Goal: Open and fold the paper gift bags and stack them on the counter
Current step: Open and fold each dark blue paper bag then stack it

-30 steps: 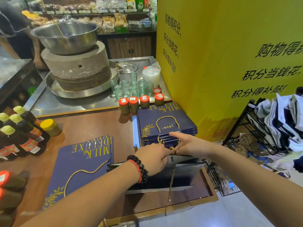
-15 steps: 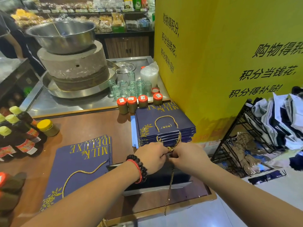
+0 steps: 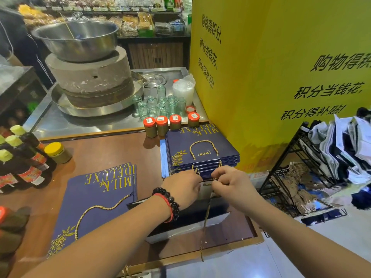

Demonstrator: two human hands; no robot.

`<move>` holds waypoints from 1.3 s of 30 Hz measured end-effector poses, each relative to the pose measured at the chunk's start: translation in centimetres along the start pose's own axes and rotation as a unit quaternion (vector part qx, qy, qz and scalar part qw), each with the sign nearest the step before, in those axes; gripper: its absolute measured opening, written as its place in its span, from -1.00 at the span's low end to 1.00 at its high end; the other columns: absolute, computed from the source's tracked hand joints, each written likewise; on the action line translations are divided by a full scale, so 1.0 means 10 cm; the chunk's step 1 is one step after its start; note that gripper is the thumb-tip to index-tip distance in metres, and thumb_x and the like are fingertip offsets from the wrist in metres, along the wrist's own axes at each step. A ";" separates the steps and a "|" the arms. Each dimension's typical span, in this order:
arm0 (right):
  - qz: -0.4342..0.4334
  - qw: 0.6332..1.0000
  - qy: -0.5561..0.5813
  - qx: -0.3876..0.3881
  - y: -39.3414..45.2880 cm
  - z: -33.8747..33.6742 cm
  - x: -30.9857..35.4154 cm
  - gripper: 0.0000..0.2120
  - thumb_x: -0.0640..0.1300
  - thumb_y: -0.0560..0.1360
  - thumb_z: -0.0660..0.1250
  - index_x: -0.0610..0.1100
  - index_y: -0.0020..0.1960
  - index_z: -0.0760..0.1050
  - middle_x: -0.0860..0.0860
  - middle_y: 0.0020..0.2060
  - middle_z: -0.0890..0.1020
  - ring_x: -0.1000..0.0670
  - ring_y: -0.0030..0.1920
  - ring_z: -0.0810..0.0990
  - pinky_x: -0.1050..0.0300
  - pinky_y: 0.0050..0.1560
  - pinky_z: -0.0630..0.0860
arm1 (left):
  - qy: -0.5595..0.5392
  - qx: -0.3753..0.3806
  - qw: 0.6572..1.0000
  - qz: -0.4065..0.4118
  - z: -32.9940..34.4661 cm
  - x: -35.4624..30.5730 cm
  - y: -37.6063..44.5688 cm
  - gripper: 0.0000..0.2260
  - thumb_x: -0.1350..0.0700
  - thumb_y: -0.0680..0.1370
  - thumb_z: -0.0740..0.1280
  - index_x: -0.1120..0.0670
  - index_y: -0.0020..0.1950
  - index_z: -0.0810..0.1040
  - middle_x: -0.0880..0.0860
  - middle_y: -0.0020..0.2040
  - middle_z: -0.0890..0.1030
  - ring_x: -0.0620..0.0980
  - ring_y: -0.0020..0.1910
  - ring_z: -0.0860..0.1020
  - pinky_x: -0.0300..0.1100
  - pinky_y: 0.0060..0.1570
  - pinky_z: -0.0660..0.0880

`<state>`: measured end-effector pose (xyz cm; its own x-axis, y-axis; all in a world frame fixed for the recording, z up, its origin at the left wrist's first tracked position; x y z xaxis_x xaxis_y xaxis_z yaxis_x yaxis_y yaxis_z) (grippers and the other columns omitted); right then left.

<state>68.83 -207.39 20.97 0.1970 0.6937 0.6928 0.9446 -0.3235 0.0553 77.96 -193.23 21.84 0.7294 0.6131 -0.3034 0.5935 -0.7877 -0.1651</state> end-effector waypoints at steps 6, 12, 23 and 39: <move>0.035 0.990 0.119 0.067 0.03 -0.14 0.01 -0.51 -0.33 0.44 0.35 0.02 -0.60 0.49 -0.03 -0.26 0.64 0.04 -0.10 0.62 0.11 -0.11 0.51 | 0.018 -0.038 0.999 -0.013 0.00 0.03 -0.04 -0.80 -0.04 0.64 0.14 -0.01 0.00 0.52 -0.08 -0.09 0.43 -0.05 -0.05 0.48 -0.15 -0.20 0.32; 0.153 0.982 0.071 0.080 0.24 -0.25 0.10 -0.68 0.04 0.56 0.21 -0.11 -0.23 0.57 -0.03 -0.35 0.66 0.03 -0.28 0.57 0.04 -0.14 0.46 | 0.037 -0.044 0.998 0.011 -0.01 -0.07 -0.13 -0.76 0.00 0.65 0.11 0.04 0.04 0.55 -0.04 -0.10 0.40 0.00 0.01 0.50 -0.15 -0.21 0.29; 0.139 0.953 -0.039 0.266 0.47 0.04 0.22 -0.73 -0.18 0.47 0.40 -0.13 0.16 0.57 -0.05 0.02 0.57 -0.06 0.05 0.54 0.08 0.06 0.48 | 0.103 -0.054 0.993 0.024 0.02 -0.14 -0.23 -0.74 -0.01 0.64 0.11 0.05 0.17 0.52 0.03 0.08 0.50 0.07 0.12 0.48 -0.09 -0.17 0.32; 0.172 0.947 0.257 -0.086 0.35 -0.06 0.01 -0.78 -0.40 0.52 0.30 -0.10 -0.13 0.45 0.01 -0.36 0.54 0.16 -0.43 0.53 0.26 -0.37 0.41 | 0.063 -0.106 0.991 0.050 0.10 -0.07 -0.22 -0.80 0.01 0.65 0.14 0.03 0.13 0.50 -0.01 0.02 0.51 0.00 0.07 0.48 -0.11 -0.12 0.41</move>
<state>71.98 -208.81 21.64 0.2890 0.1379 0.9473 0.7827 -0.6038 -0.1509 75.83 -192.02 21.43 0.8170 0.5456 -0.1865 0.5644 -0.8230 0.0647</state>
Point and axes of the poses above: each hand's wrist, its own y-axis towards the middle knuckle, its own z-axis out of the palm, x = y × z, the point moved 1 cm from there along y, towards the middle knuckle
